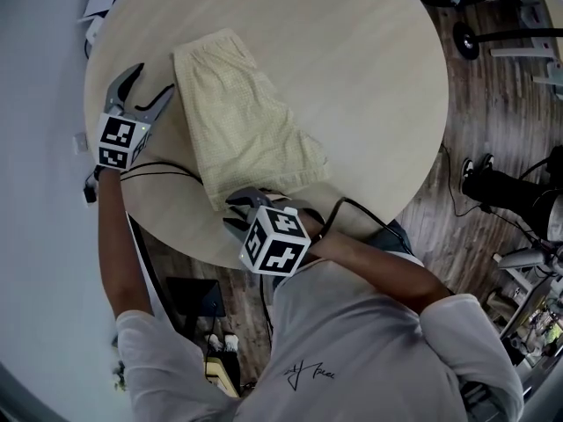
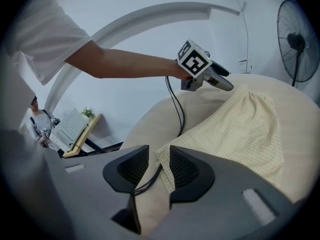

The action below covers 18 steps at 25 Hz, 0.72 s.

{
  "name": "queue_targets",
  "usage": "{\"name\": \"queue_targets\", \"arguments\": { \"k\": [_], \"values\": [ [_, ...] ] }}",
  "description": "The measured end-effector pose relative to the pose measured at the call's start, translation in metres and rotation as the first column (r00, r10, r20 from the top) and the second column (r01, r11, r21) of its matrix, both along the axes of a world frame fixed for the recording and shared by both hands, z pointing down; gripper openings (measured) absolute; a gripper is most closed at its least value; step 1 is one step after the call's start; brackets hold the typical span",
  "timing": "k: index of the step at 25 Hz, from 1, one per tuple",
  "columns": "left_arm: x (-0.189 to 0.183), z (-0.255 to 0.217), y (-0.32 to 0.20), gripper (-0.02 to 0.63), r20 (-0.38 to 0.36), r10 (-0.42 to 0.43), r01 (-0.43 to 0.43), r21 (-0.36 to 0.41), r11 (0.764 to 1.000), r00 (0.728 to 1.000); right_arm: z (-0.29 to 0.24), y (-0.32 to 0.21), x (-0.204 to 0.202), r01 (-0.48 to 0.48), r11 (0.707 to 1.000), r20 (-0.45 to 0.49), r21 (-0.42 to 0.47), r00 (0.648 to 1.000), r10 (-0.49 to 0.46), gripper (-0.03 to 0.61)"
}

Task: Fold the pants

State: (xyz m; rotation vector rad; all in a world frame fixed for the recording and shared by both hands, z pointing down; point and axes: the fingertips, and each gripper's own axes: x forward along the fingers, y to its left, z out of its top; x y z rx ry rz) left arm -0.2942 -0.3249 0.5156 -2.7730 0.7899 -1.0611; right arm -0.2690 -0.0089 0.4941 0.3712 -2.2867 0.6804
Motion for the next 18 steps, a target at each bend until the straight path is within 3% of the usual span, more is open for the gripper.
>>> {"name": "queue_targets", "arguments": {
  "k": [18],
  "values": [
    [-0.034, -0.076, 0.094, 0.359, -0.107, -0.191, 0.195, 0.037, 0.980, 0.976, -0.035, 0.025, 0.042, -0.065, 0.996, -0.002, 0.065, 0.998, 0.065, 0.120]
  ]
}}
